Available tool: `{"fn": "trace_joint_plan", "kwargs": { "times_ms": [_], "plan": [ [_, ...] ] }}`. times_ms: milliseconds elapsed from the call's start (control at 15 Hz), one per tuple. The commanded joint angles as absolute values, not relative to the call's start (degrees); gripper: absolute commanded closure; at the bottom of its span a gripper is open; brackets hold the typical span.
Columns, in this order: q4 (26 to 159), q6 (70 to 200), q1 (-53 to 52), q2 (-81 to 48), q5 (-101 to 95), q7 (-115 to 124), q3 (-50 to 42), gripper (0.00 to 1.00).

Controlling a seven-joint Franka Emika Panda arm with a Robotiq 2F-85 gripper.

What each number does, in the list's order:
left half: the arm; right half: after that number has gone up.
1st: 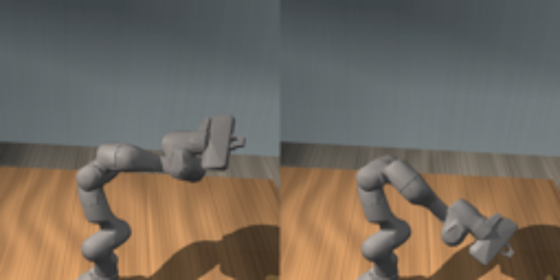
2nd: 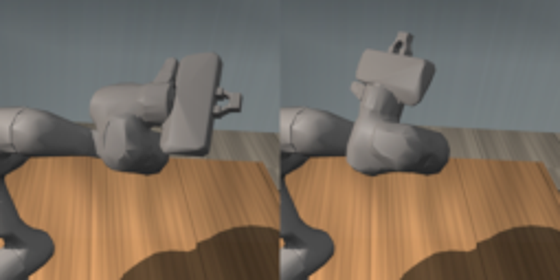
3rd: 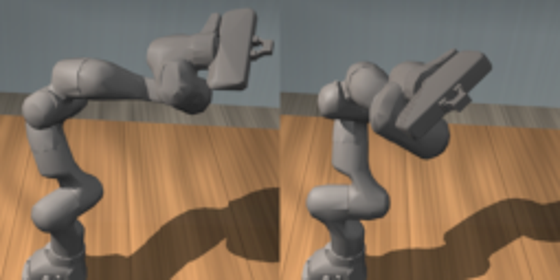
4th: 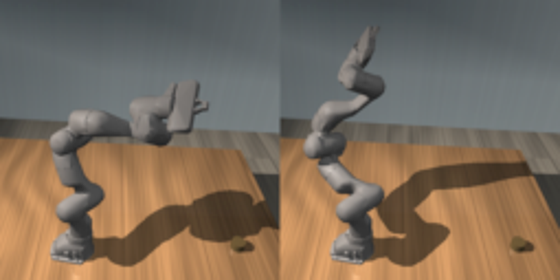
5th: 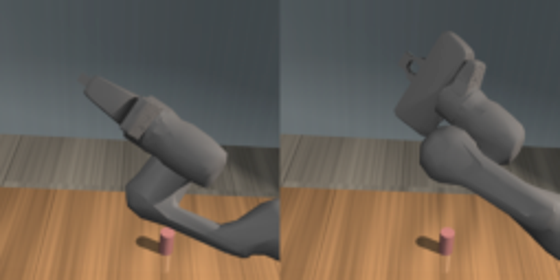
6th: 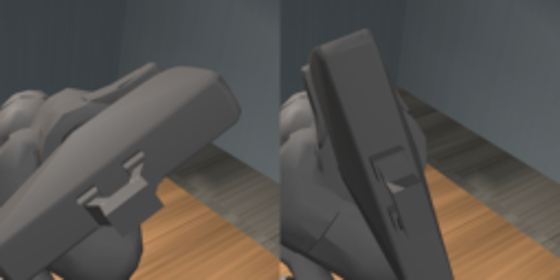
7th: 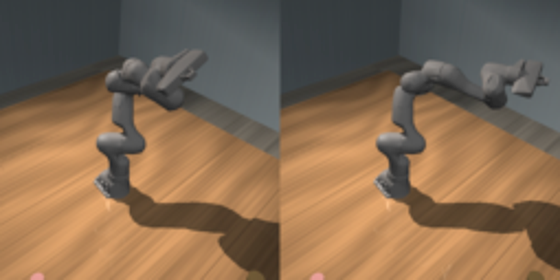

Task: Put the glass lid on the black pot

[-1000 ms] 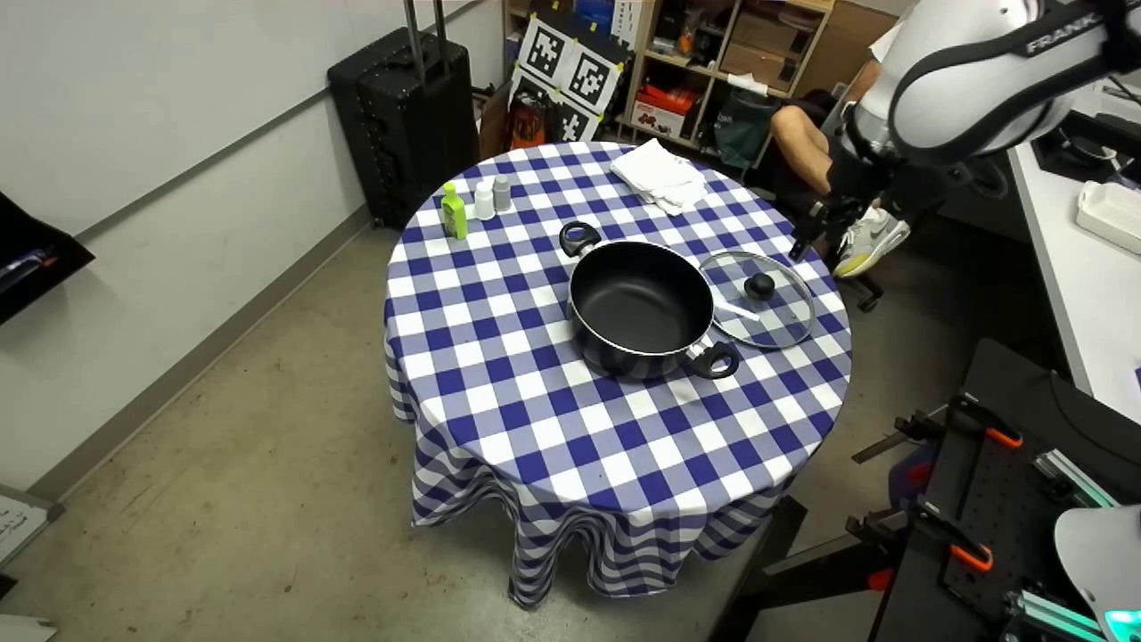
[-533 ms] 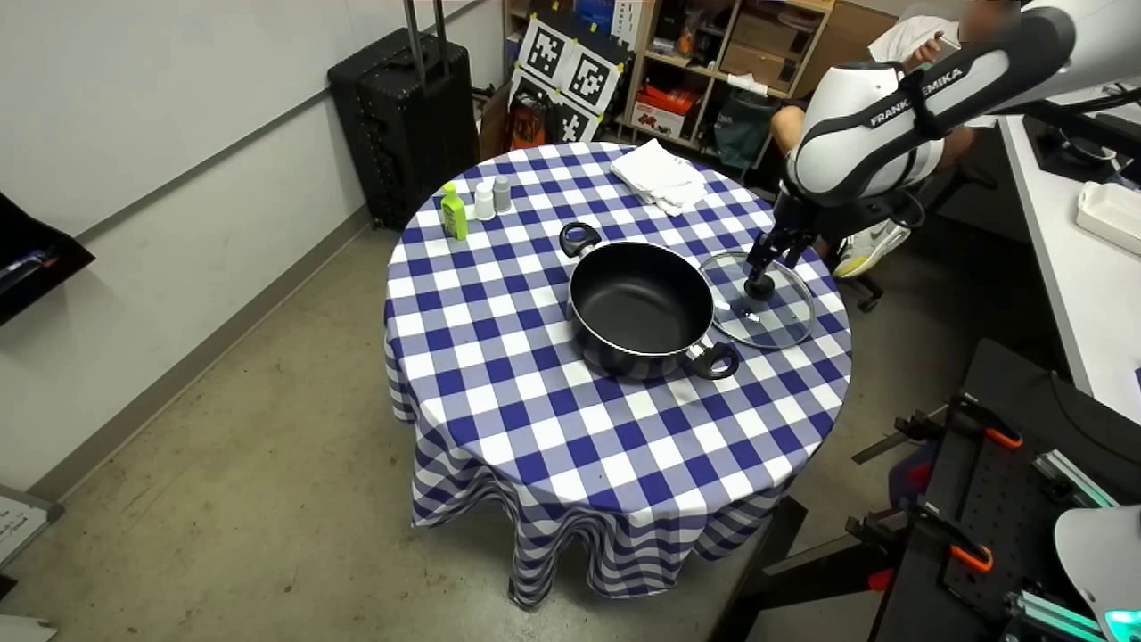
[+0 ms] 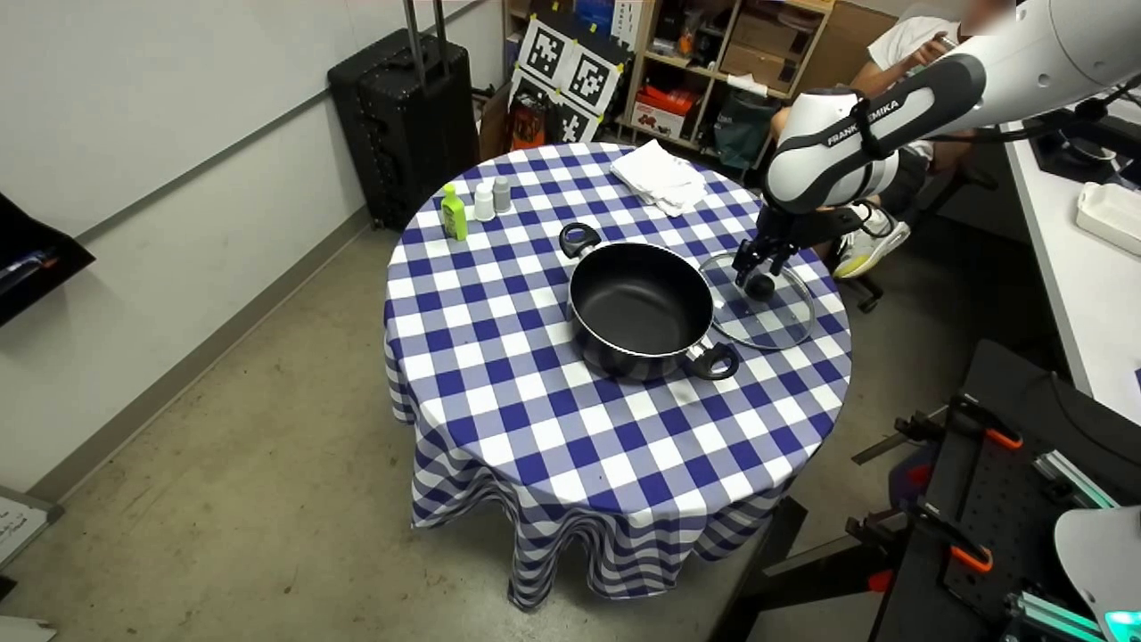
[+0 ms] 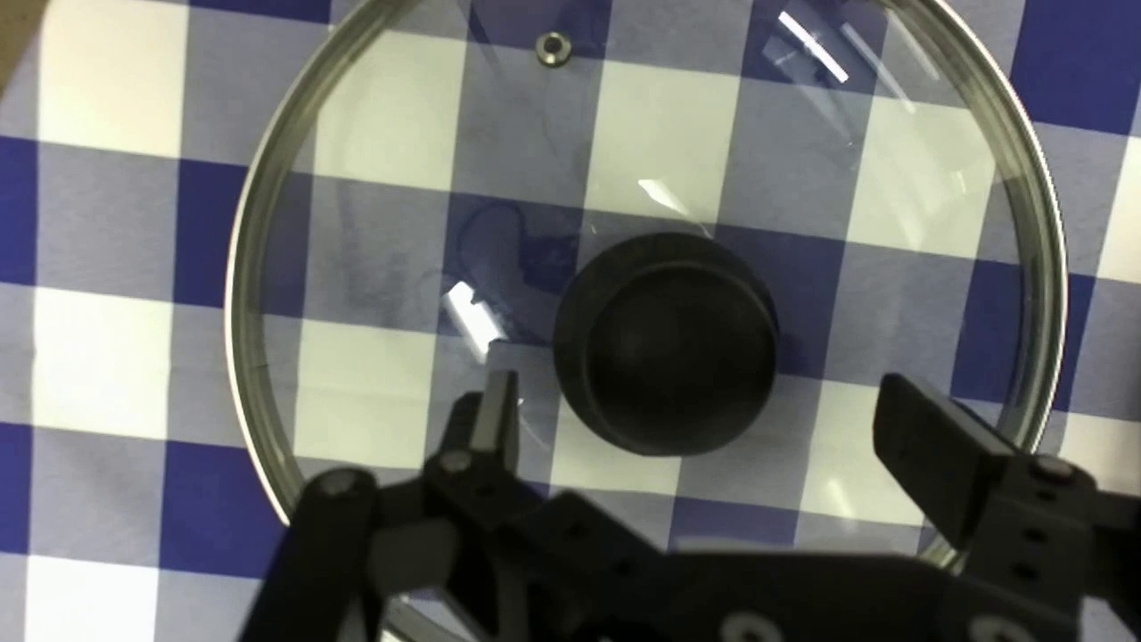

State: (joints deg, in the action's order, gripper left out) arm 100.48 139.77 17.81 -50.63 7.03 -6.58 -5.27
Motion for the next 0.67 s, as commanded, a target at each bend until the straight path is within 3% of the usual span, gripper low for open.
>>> {"fn": "trace_joint_plan", "kwargs": {
  "times_ms": [0, 467, 533, 600],
  "plan": [
    [95.62, 135.48, 18.4, -53.78, 6.65, -7.37, -4.8, 0.0],
    [94.47, 131.49, 18.1, -54.56, 6.41, -7.05, -5.28, 0.0],
    [94.38, 131.28, 18.06, -54.54, 6.4, -7.02, -5.33, 0.19],
    [94.26, 131.09, 18.06, -54.54, 6.38, -7.06, -5.34, 0.26]
  ]
}}
